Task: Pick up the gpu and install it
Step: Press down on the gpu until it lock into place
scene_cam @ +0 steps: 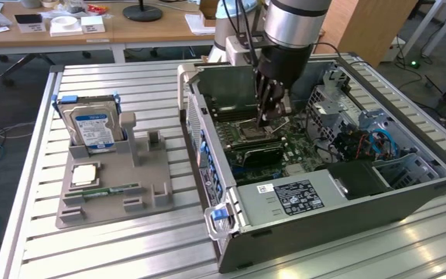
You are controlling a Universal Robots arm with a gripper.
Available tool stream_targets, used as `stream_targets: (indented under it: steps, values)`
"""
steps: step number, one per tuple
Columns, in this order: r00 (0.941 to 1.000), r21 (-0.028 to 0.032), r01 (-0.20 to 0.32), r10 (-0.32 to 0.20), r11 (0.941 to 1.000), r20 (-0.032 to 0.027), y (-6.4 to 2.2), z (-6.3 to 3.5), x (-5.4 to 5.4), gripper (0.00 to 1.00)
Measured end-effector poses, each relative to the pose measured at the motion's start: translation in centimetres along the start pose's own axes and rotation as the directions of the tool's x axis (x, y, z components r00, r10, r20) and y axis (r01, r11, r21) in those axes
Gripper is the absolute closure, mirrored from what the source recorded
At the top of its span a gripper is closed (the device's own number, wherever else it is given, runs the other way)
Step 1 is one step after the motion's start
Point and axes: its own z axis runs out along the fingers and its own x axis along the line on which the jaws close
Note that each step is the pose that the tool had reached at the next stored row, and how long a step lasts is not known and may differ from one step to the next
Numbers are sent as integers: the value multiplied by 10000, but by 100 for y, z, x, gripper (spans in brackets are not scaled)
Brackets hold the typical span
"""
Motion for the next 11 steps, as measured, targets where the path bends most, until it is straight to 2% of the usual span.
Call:
stream_targets:
  steps: [2,5,11]
  values:
    - [10000,-1,0,0,10000,0,-1,-81,-3,89]
    - [10000,0,0,0,10000,0,-2,-138,-5,89]
    - [10000,0,0,0,10000,1,-2,-141,-5,89]
